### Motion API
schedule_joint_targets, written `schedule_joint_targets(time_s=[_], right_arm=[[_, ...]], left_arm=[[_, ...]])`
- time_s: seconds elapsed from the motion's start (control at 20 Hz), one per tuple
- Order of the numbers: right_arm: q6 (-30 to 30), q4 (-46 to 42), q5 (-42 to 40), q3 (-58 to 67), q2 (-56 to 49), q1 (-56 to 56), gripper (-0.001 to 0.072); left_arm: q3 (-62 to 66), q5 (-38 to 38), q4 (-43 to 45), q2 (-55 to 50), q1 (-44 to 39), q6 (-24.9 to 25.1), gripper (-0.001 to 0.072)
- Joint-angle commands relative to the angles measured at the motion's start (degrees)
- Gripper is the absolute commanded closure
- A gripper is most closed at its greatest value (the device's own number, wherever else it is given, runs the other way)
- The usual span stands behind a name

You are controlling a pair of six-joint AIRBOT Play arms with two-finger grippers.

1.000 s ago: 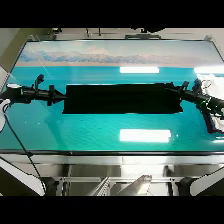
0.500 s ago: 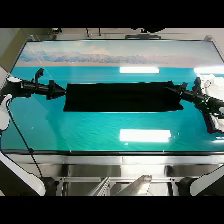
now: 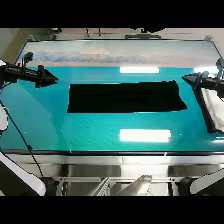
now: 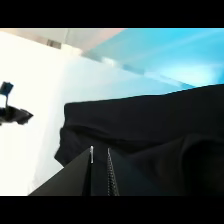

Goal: Fold the shirts.

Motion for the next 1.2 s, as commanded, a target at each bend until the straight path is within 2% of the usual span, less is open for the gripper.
schedule_joint_targets(time_s=[0.0,0.05,0.15,0.2,0.25,0.35,0.45,0.5,0.55,0.65,0.7,0.75,0.8,1.15], right_arm=[[0.5,-8.3,1.6,3.0,3.2,0.1,0.0617],[0.2,-11.3,1.4,3.0,4.9,0.7,0.0695],[1.5,-11.5,0.2,3.0,7.2,1.7,0.0695],[1.5,-10.1,-1.0,3.0,7.4,2.1,0.0695],[1.8,-9.5,-3.6,3.0,7.4,2.4,0.0694],[7.6,-9.7,-8.6,3.0,7.2,2.2,0.0695],[7.5,-10.8,-11.7,3.0,6.7,1.5,0.0695],[7.5,-13.7,-12.5,3.0,6.4,1.1,0.0619],[7.5,-18.5,-12.7,3.0,6.2,1.1,0.0311],[8.4,-29.0,-13.3,3.0,6.0,1.5,0.0227],[10.4,-33.2,-13.5,3.0,5.8,1.9,0.0132],[12.1,-36.6,-13.2,3.0,5.3,2.5,0.0099],[13.2,-38.7,-12.6,3.3,4.5,3.2,0.0099],[14.4,-39.1,-9.1,6.4,-2.5,7.0,0.0104]], left_arm=[[1.4,-1.6,0.5,0.3,-2.7,-2.1,0.0469],[-0.2,-1.6,0.7,0.6,-3.8,-1.7,0.0469],[-2.0,-1.4,2.4,0.7,-6.1,-1.5,0.0469],[-2.8,-1.3,2.5,0.7,-7.3,-1.5,0.0549],[-3.6,-1.3,2.4,0.7,-8.7,-1.1,0.0710],[-4.3,-0.8,2.5,0.7,-11.6,-1.0,0.0711],[-4.1,0.4,3.7,0.7,-15.0,-1.0,0.0711],[-4.1,1.7,3.5,0.7,-16.6,-1.0,0.0711],[-4.1,3.1,3.5,0.7,-18.6,-0.5,0.0710],[-4.1,6.5,3.5,0.7,-23.0,0.7,0.0710],[-4.1,8.3,3.5,0.7,-24.9,1.3,0.0709],[-4.1,10.1,3.5,0.6,-27.1,2.0,0.0708],[-4.1,11.9,3.5,0.6,-29.2,2.5,0.0700],[-4.1,22.1,3.6,0.3,-38.4,3.6,0.0690]])
